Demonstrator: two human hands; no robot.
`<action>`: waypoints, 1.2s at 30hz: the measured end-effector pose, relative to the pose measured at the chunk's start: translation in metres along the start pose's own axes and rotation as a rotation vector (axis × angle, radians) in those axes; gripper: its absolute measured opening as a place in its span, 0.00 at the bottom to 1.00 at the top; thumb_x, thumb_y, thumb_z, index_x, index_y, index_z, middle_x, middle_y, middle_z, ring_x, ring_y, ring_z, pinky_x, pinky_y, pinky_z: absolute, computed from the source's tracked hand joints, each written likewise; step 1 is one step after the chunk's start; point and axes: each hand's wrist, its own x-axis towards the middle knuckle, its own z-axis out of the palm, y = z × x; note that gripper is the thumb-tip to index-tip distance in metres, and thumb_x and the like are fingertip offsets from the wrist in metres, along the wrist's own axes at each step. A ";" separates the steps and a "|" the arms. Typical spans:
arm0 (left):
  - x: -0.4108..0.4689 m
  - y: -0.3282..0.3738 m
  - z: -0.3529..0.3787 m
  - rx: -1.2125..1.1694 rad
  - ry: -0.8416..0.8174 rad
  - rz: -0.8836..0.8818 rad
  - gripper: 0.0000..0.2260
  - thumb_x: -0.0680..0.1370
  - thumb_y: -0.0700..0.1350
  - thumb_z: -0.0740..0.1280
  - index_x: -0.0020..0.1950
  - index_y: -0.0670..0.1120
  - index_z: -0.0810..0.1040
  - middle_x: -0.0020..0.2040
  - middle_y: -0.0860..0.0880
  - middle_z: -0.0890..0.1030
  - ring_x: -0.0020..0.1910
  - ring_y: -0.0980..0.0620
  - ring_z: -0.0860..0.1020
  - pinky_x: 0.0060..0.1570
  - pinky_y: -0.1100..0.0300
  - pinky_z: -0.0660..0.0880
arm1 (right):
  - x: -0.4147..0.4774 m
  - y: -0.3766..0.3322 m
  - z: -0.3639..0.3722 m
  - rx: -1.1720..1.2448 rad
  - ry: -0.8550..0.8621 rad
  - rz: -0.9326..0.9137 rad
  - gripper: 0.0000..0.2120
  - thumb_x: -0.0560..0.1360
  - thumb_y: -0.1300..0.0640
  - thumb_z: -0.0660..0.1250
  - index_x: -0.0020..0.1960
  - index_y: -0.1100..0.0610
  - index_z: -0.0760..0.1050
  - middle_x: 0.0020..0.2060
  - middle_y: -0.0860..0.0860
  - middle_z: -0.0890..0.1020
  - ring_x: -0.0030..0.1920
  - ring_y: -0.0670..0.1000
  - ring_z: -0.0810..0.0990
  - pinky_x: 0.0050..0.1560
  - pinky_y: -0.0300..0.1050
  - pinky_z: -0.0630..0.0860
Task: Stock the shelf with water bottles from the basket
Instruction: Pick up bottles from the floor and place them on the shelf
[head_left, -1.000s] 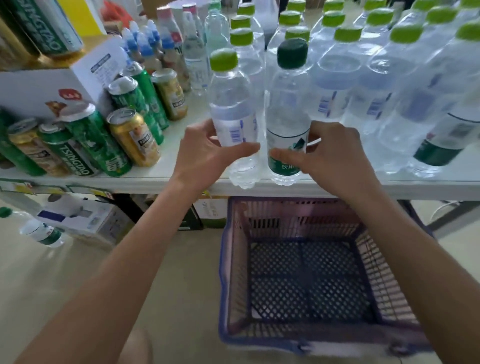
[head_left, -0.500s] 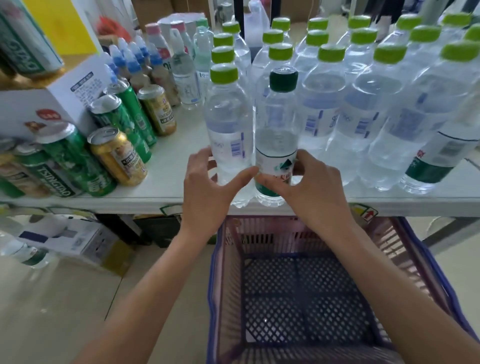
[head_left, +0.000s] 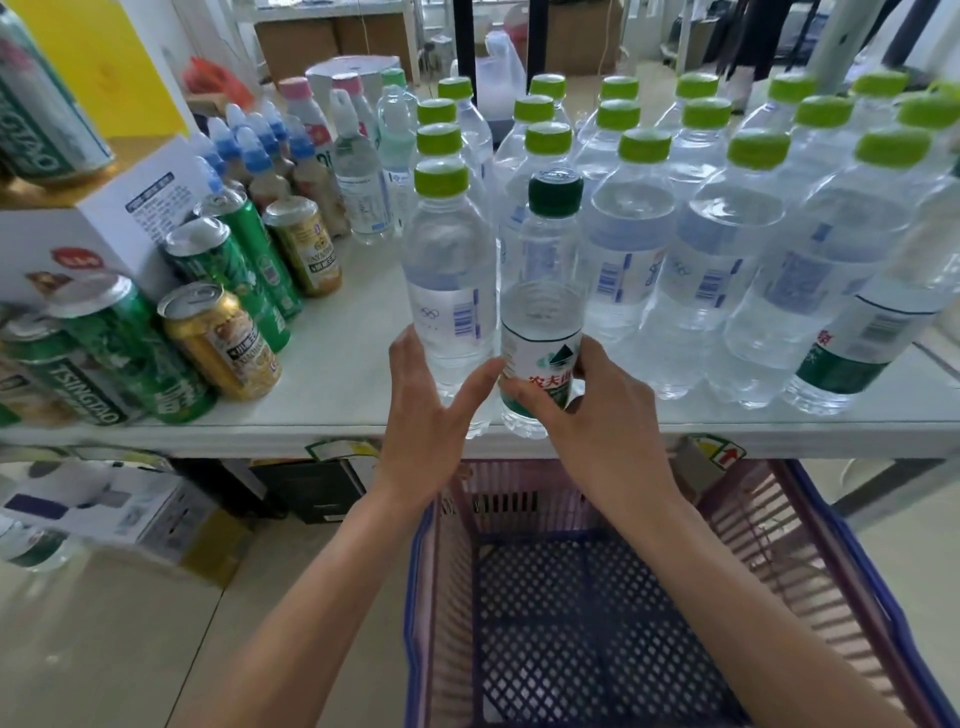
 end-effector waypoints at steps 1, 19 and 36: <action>0.000 0.000 0.000 -0.007 -0.002 -0.004 0.27 0.78 0.56 0.70 0.72 0.50 0.65 0.65 0.49 0.70 0.65 0.54 0.72 0.60 0.68 0.68 | 0.000 0.001 0.000 -0.011 0.004 0.001 0.27 0.74 0.39 0.73 0.67 0.51 0.74 0.54 0.43 0.82 0.46 0.46 0.82 0.40 0.24 0.68; -0.002 -0.001 -0.004 0.094 -0.040 -0.006 0.28 0.74 0.59 0.73 0.69 0.53 0.67 0.64 0.49 0.71 0.64 0.54 0.72 0.62 0.64 0.70 | -0.003 0.001 0.001 -0.069 -0.027 0.032 0.29 0.73 0.37 0.72 0.65 0.56 0.76 0.55 0.48 0.84 0.46 0.42 0.76 0.35 0.26 0.68; -0.020 0.004 0.010 0.080 -0.004 -0.130 0.49 0.59 0.59 0.83 0.73 0.49 0.64 0.67 0.53 0.75 0.66 0.54 0.73 0.64 0.57 0.70 | 0.008 0.042 -0.107 -0.417 -0.204 0.301 0.16 0.74 0.43 0.75 0.50 0.56 0.85 0.42 0.49 0.86 0.41 0.45 0.82 0.39 0.39 0.76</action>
